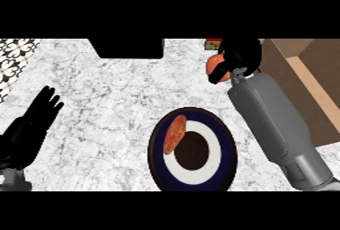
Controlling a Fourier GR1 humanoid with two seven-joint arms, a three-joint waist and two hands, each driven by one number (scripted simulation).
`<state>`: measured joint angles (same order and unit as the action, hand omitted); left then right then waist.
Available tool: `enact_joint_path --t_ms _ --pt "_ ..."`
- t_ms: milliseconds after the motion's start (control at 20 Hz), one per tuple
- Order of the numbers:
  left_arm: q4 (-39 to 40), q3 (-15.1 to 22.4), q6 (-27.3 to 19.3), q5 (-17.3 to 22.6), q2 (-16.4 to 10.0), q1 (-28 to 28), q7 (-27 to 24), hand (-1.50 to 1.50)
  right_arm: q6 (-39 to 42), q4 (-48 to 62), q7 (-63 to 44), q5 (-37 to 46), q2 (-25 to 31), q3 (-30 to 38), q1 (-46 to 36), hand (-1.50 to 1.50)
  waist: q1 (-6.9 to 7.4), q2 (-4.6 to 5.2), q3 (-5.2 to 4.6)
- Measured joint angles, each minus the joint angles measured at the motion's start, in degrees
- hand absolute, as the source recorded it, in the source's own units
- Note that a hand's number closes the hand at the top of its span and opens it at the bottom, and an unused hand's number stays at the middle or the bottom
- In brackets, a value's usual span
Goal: Pick the squash from the plate and place it in the cardboard box
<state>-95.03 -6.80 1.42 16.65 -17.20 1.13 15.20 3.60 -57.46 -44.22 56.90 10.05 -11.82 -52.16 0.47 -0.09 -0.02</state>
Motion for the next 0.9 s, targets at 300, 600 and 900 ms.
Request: enact_joint_path --t_ms 300,600,900 --pt "1.5 -0.6 0.0 -0.4 0.4 0.6 -0.9 0.0 0.9 -6.7 -7.5 4.4 3.2 1.8 -4.6 1.5 -0.57 -0.14 -0.02" --pt "1.1 -1.4 1.0 0.1 0.1 0.3 -0.3 0.0 0.8 -7.9 -9.9 7.5 7.3 5.6 -6.1 1.5 -0.3 -0.02 -0.02" --pt "1.8 -1.5 1.1 -1.0 1.1 0.4 -1.1 0.0 2.8 -8.7 -7.5 7.3 12.6 9.7 -4.7 1.5 -0.36 0.03 0.0"
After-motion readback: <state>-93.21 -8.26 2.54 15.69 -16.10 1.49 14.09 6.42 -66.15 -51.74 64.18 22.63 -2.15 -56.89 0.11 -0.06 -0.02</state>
